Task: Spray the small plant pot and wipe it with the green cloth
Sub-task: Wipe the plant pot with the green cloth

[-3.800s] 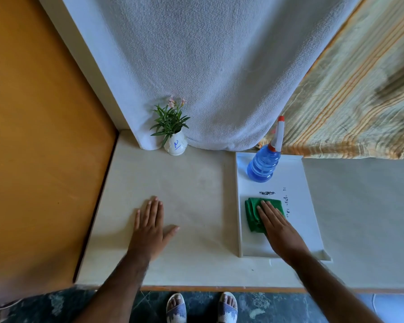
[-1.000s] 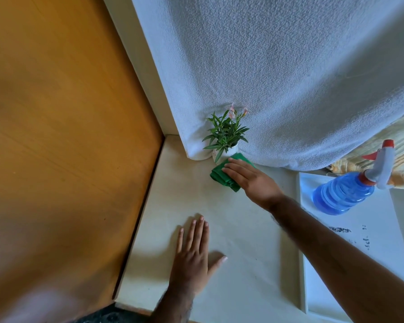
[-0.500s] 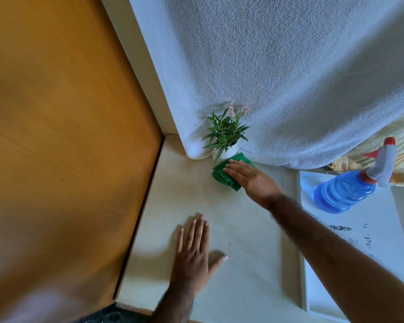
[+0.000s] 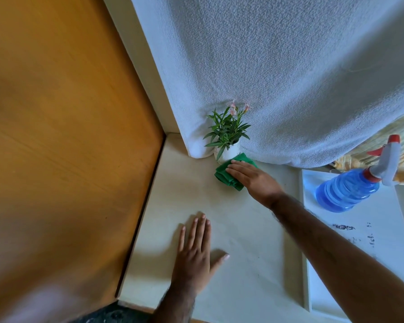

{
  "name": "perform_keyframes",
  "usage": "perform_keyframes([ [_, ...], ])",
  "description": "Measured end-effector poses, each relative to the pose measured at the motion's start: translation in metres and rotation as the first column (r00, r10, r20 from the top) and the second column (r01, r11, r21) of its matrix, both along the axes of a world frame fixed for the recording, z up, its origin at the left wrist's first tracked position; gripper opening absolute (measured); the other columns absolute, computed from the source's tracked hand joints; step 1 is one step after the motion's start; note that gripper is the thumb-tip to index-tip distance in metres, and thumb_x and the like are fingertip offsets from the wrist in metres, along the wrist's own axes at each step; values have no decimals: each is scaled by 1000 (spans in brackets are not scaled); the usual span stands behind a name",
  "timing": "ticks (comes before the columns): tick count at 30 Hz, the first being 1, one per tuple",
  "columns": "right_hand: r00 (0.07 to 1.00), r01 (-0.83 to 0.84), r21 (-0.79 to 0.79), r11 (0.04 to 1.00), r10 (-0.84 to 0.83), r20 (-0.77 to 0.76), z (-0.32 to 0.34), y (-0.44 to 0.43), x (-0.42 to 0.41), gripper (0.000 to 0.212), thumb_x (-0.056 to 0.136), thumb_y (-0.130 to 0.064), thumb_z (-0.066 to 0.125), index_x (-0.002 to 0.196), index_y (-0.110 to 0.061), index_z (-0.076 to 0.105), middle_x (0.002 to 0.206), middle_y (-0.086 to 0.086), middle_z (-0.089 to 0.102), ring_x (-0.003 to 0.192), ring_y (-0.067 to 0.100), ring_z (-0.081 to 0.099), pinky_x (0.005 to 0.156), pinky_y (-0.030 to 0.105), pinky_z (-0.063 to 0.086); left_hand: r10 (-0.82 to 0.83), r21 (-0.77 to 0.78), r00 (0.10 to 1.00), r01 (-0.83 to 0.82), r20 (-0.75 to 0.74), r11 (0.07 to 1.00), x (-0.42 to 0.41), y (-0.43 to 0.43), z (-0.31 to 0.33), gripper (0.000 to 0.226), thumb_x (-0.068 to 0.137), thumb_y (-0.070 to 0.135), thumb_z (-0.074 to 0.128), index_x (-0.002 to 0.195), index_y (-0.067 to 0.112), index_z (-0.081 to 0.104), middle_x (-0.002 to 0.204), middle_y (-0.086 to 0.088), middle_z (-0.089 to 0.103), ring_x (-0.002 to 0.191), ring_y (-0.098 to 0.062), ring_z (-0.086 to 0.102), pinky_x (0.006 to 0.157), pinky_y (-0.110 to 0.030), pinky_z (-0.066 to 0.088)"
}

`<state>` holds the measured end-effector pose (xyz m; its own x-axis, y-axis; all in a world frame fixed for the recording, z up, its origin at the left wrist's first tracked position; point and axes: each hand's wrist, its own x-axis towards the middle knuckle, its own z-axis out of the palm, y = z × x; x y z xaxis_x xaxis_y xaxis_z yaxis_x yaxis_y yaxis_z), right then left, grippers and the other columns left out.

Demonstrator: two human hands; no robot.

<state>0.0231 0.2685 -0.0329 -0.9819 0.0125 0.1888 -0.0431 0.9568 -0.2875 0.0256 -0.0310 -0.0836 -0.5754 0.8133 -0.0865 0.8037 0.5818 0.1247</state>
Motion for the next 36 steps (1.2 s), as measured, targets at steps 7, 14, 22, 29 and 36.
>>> perform_keyframes([
  [7, 996, -23, 9, 1000, 24, -88, 15, -10, -7, 53, 89, 3, 34, 135, -2, 61, 138, 13, 61, 132, 30, 53, 114, 38, 36, 1, 20, 1000, -1, -6, 1000, 0, 0, -1, 96, 95, 75, 37, 158, 3, 24, 168, -14, 19, 155, -29, 15, 118, -59, 26],
  [14, 976, -173, 160, 972, 191, -105, 16, -7, -27, 43, 98, -1, 35, 129, 2, 65, 131, 18, 65, 125, 35, 59, 111, 50, 40, 4, 3, 1000, -4, -7, 1000, 1, 1, 0, 97, 95, 76, 35, 158, 4, 21, 168, -14, 16, 156, -29, 11, 119, -57, 21],
  [22, 995, -97, 50, 994, 97, -1, 7, -13, -26, 54, 90, -3, 28, 130, 2, 64, 134, 22, 62, 128, 38, 56, 112, 52, 36, 9, -15, 1000, -9, 12, 1000, 0, -1, -2, 98, 95, 77, 34, 159, 5, 17, 169, -13, 13, 156, -29, 10, 118, -59, 24],
  [29, 981, 85, -168, 982, -53, 185, 1, -25, -12, 66, 87, 15, 47, 147, -10, 50, 154, 9, 45, 138, 28, 45, 111, 28, 32, 3, -4, 1000, -3, 16, 1000, 0, -1, -3, 97, 95, 77, 33, 159, 5, 19, 169, -14, 15, 155, -29, 12, 119, -59, 26],
  [36, 993, 120, -178, 977, -121, 4, 19, -33, 21, 62, 82, 17, 56, 140, -7, 58, 144, 10, 56, 132, 29, 52, 108, 32, 40, -1, -24, 999, 2, 47, 1000, -1, -1, -2, 97, 96, 78, 27, 159, 4, 19, 168, -14, 15, 155, -30, 13, 120, -58, 23],
])
